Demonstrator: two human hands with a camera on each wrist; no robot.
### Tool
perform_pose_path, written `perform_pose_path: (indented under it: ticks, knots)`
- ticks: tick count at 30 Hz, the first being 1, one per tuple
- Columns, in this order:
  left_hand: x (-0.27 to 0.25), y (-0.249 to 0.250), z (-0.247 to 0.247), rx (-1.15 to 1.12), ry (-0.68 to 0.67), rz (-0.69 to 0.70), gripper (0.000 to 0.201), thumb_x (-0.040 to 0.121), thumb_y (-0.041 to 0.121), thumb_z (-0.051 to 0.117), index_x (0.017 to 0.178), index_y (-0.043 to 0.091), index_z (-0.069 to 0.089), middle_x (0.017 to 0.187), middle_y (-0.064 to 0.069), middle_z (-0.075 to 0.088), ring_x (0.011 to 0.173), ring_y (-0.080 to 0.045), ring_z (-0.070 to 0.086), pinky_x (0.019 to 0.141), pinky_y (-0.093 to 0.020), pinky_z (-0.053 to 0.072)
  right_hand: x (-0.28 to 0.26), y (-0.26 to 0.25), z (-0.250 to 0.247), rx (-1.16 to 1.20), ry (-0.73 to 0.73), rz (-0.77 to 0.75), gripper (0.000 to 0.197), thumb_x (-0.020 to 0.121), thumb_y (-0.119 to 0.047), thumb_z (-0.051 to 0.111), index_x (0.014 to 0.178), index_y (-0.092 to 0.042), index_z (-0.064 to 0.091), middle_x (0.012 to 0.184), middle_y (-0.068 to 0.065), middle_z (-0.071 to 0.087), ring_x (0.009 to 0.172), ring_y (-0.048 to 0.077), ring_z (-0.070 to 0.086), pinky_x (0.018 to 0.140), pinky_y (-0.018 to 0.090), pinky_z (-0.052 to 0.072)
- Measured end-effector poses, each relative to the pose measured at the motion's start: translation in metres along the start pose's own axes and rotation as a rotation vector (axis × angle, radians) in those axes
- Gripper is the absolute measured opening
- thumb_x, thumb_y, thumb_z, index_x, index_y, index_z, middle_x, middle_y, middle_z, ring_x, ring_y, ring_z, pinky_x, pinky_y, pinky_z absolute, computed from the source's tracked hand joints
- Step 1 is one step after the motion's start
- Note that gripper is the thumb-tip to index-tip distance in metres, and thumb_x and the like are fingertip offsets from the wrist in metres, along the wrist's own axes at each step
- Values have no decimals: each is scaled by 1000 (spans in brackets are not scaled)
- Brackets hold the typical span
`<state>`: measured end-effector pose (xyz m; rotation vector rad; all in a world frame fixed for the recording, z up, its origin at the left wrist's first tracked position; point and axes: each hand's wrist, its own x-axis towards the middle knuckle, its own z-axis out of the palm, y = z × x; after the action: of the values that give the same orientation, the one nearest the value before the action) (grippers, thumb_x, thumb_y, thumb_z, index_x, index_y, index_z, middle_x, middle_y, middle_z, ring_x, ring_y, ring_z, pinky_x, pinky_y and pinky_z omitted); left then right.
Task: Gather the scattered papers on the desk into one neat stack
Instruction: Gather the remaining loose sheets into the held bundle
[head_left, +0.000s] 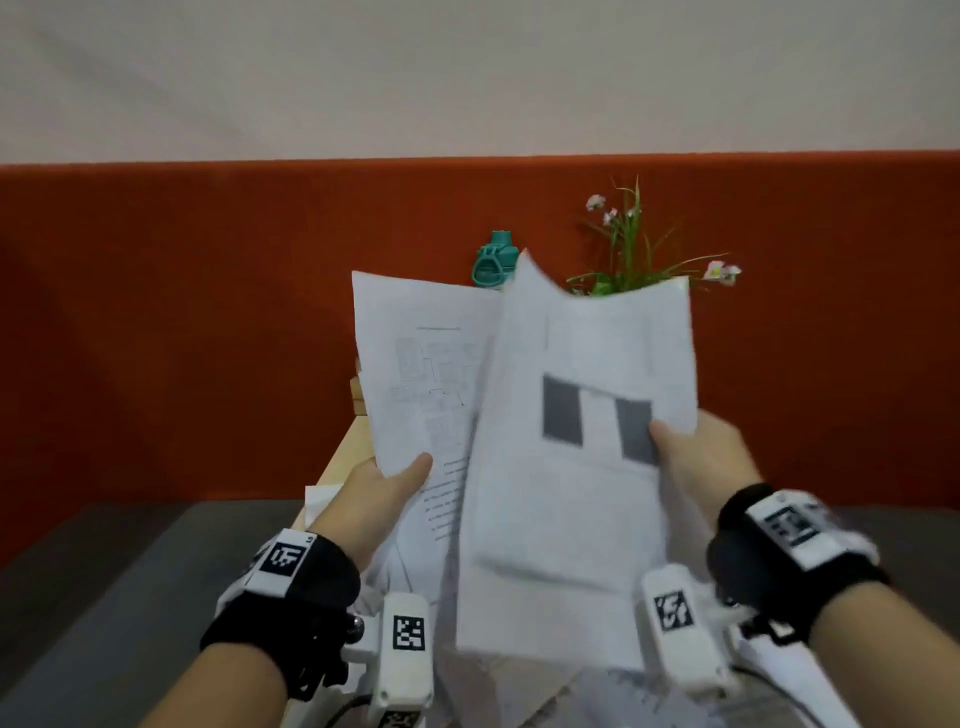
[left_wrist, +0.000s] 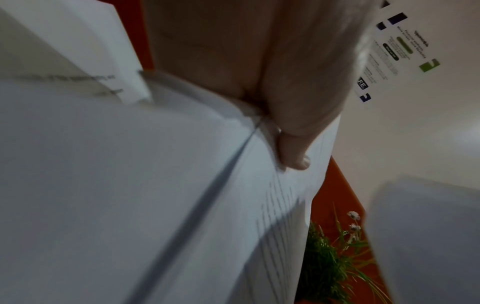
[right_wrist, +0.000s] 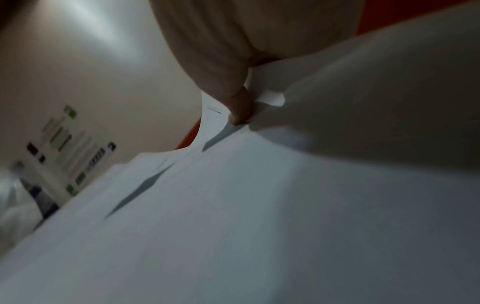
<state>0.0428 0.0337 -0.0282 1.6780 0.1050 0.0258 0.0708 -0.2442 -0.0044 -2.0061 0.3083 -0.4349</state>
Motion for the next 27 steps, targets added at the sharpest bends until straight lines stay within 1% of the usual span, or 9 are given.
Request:
perform_pose_path:
  ticks: [2,5,8,10,14,17,20,22,27]
  knots:
    - [1,-3,2,53,4,-3,56,92,49,48,141,21,45,132,7,60,121,-18,56,109,-39,39,-8,10,21,-95,-73,52,34,93,-21,53,123,-8,61,121,15,65,99,30,60,77,27,39]
    - [3,-9,7,101,-1,-63,88,68,78,54,136,21,50,130,5,62,118,-22,59,105,-40,43,-18,13,46,-83,-143,97,33,93,-20,52,123,-9,60,122,14,64,101,30,58,80,29,41]
    - [0,-10,12,34,-91,-57,39,81,22,73,119,17,64,118,-5,71,103,-19,69,86,-29,53,-22,15,59,-52,-191,101,34,92,-21,54,124,-10,57,122,12,64,101,27,58,85,30,44]
    - [-2,-7,7,20,-120,-24,32,82,-1,67,108,18,67,112,-5,74,99,-17,70,80,-27,53,-21,18,56,11,-165,107,44,86,-30,63,126,-13,53,123,10,62,102,26,58,90,35,47]
    - [1,15,-12,-121,-153,43,45,78,-1,70,120,15,62,115,-6,73,105,-24,69,89,-37,53,-18,13,27,301,-336,258,77,74,-43,75,138,-21,38,127,3,54,113,26,56,92,37,46]
    - [1,25,-5,-91,-180,43,58,72,12,70,129,13,58,122,-7,69,112,-28,65,101,-44,47,-22,2,14,500,-631,235,52,78,-21,69,127,-9,59,117,9,70,103,25,69,91,36,52]
    - [5,29,9,-103,-171,-5,34,91,27,61,123,17,58,122,-4,67,104,-23,65,93,-38,50,-12,1,2,537,-487,116,52,70,-10,74,121,-3,63,111,14,72,101,30,69,97,45,47]
    - [7,28,12,52,-92,-104,49,92,53,46,125,16,53,115,-5,65,94,-23,63,80,-35,52,-1,6,-14,558,-321,81,75,51,-26,87,118,0,64,113,16,70,97,31,68,96,45,48]
    - [4,-8,27,837,-21,-481,99,75,75,47,148,11,27,154,-16,32,138,-35,37,113,-45,31,8,12,-60,497,-175,78,35,82,-2,66,116,2,64,111,19,68,61,13,72,73,32,58]
